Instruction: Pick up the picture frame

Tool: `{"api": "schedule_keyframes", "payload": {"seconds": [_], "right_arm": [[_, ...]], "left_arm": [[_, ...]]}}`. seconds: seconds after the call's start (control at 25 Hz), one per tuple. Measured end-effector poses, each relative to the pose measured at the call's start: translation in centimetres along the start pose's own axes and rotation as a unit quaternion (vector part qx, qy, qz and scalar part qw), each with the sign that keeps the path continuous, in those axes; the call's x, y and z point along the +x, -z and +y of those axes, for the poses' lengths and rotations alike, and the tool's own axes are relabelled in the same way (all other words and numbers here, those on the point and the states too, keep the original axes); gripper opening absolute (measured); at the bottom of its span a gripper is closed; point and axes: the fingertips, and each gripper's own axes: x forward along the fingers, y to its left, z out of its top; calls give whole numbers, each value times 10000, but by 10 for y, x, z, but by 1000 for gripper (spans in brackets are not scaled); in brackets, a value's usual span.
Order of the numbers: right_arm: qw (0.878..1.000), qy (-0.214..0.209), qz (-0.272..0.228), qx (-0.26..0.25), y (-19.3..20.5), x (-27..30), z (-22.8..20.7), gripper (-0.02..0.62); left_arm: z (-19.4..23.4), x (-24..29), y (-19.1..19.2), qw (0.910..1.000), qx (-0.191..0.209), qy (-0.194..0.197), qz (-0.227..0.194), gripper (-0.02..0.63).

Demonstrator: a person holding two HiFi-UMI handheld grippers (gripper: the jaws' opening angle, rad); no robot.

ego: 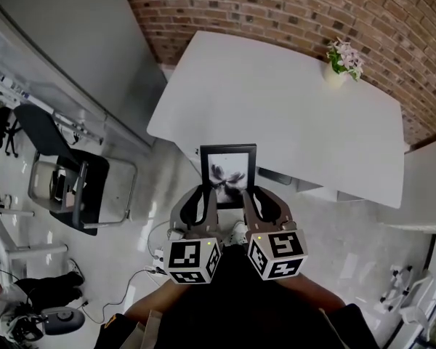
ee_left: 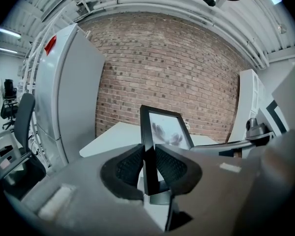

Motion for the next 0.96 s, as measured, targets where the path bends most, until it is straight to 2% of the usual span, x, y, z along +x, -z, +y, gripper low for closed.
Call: {"api": "schedule_keyframes", "payload": {"seconds": [0.96], "right_arm": [[10000, -23, -17, 15, 4, -13, -13, 72]], "left_arm": [[-18, -1, 6, 10000, -15, -18, -5, 64]]}}
